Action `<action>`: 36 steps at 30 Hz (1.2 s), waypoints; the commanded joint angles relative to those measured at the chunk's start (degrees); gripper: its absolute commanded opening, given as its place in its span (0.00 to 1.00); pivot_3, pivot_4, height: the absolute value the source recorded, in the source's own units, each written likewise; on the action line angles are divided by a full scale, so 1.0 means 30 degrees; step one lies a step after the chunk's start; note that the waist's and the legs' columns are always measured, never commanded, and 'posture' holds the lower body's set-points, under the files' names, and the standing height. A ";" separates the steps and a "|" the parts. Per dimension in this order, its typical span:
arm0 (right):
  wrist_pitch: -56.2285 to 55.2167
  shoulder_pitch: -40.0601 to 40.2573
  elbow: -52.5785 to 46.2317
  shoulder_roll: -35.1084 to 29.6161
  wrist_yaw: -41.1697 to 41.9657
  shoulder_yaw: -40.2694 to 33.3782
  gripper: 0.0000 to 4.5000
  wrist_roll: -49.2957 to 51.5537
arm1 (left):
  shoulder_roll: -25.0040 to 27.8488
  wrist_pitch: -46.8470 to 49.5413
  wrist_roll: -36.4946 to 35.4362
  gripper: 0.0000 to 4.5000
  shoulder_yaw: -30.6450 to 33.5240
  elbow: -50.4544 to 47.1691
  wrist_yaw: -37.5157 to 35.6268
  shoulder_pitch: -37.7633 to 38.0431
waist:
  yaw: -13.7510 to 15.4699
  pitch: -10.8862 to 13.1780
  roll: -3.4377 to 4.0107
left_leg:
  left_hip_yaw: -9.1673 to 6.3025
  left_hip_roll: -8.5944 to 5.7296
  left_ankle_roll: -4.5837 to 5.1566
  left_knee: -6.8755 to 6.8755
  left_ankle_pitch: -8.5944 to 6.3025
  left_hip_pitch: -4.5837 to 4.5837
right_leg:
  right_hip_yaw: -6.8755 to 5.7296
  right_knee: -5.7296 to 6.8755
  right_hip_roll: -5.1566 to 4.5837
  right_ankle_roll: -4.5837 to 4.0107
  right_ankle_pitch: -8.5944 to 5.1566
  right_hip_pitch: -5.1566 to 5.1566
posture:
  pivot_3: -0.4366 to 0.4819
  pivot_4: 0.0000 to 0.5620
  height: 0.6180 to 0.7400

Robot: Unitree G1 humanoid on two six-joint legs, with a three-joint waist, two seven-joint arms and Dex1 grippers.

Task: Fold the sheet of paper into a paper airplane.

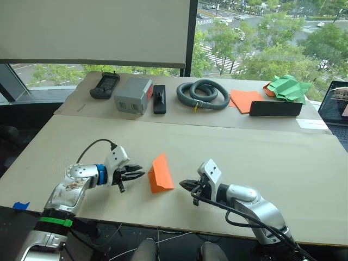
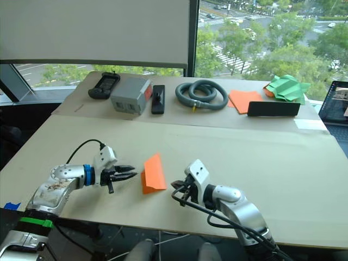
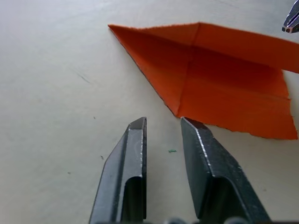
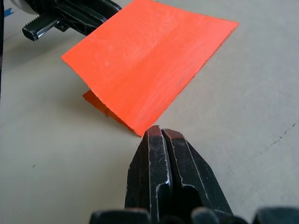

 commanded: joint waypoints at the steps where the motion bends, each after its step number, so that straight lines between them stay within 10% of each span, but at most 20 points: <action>1: 0.0155 -0.0258 -0.0910 0.0034 -0.0199 -0.0075 0.00 0.0435 | 0.0526 -0.6002 0.2129 0.57 -0.0635 0.2246 -0.0527 -0.1811 | 0.0066 0.0000 0.0004 | 0.0001 0.0000 0.0000 -0.0002 0.0000 0.0000 | -0.0001 0.0000 0.0001 -0.0001 0.0002 0.0001 | 0.48 0.27 0.69; 5: 0.0128 -0.0256 -0.0810 0.0042 -0.0306 -0.0061 0.00 0.0403 | 0.0401 -1.3782 0.4553 0.86 -0.2285 0.6893 -0.1251 -0.4580 | 0.0260 -0.0004 -0.0003 | 0.0040 -0.0001 0.0003 0.0005 0.0004 0.0002 | 0.0011 -0.0012 0.0000 0.0015 0.0025 0.0013 | 0.48 0.27 0.69; 17: 0.0226 -0.0101 -0.0940 0.0357 -0.1504 -0.0188 0.00 0.0187 | -0.2548 -2.3946 0.7623 0.86 -0.4881 1.6068 -0.0236 -0.9902 | 0.0253 -0.0004 -0.0030 | 0.0064 -0.0002 0.0091 0.0038 0.0060 0.0001 | 0.0003 -0.0022 0.0004 0.0264 0.0231 0.0071 | 0.48 0.27 0.69; 29: 0.0378 -0.0178 -0.1164 0.0305 -0.2348 -0.0841 0.00 0.0443 | -0.2668 -2.4245 0.8017 0.01 -0.5120 1.7186 -0.1274 -1.0346 | 0.0115 -0.0004 -0.0030 | 0.0064 -0.0001 0.0225 0.0051 0.0143 0.0012 | -0.0004 -0.0012 0.0005 0.0275 0.0238 0.0128 | 0.48 0.27 0.69; 36: 0.0489 -0.0408 -0.1532 0.0631 -0.2960 -0.1849 0.00 0.0649 | -0.2117 -1.8355 0.7732 0.01 -0.4555 1.3523 -0.1226 -0.8597 | -0.0010 -0.0003 -0.0018 | 0.0058 -0.0001 0.0232 0.0065 0.0148 0.0049 | -0.0015 -0.0012 0.0006 0.0274 0.0237 0.0283 | 0.48 0.27 0.69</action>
